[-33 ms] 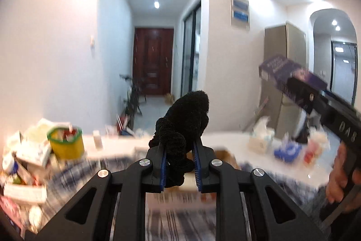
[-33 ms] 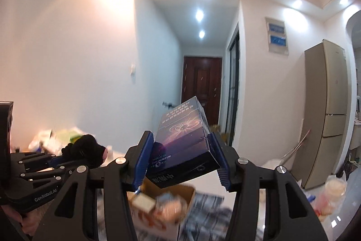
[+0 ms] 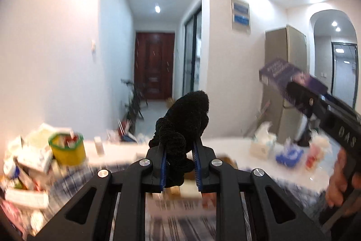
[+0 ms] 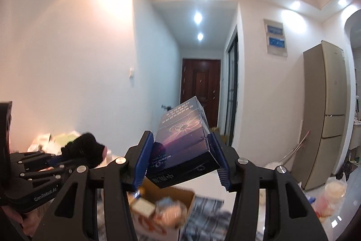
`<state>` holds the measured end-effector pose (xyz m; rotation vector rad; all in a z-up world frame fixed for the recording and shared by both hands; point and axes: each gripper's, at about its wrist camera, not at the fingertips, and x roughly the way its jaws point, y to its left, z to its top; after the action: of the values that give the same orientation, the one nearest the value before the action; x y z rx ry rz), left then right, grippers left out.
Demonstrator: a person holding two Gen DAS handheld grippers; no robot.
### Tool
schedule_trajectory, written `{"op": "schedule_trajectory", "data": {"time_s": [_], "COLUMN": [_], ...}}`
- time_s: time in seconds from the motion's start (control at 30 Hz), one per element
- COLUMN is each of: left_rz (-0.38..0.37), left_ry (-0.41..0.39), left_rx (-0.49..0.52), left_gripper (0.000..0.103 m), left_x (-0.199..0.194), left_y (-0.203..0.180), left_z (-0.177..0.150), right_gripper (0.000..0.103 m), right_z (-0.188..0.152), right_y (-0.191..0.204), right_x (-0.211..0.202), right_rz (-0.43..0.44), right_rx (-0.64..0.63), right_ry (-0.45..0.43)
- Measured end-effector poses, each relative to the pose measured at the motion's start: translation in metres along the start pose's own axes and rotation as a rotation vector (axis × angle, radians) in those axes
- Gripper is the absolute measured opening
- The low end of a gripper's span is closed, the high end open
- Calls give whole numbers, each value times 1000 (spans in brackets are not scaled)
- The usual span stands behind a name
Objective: Organize objects
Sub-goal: 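Lift the purple box with the right gripper toward the cardboard box, then lower the black cloth into the cardboard box and open the left gripper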
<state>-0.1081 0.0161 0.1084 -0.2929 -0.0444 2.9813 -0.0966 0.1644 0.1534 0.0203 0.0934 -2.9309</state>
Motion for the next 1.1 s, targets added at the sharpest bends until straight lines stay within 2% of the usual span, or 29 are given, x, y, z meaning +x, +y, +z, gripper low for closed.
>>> {"op": "schedule_trajectory", "data": {"time_s": [0.13,0.2,0.23,0.27,0.33,0.47,0.57,0.7,0.97,1.1], "left_rz": [6,67,74,47,9,2,-48,-78,-127,-135], "left_ry": [-102,-181,-181,-173,-169,-108,-66,54,126,184], "left_rx": [-42,-51,-57,-78,-95,-57,-71,-40,4,-38], "left_gripper": [21,21,21,21,21,21,21,21,21,21], "left_x": [6,11,14,19,25,46,61,85,107,124], "left_y": [10,15,18,24,31,35,38,30,11,14], "left_z": [16,14,13,10,1,-18,-32,-47,-65,-71], "right_gripper": [51,51,51,51,51,51,51,51,51,51], "right_z": [4,-3,-8,-14,-28,-49,-58,-66,-75,-79], "right_y": [9,11,12,13,16,8,3,2,1,-5], "right_x": [17,24,27,32,46,63,68,74,74,81], "right_rz": [-9,-24,-39,-63,-121,-84,-86,-91,-71,-45], "right_rx": [33,45,45,40,14,32,43,41,16,41], "right_ry": [-24,-34,-39,-37,17,97,116,144,171,203]}}
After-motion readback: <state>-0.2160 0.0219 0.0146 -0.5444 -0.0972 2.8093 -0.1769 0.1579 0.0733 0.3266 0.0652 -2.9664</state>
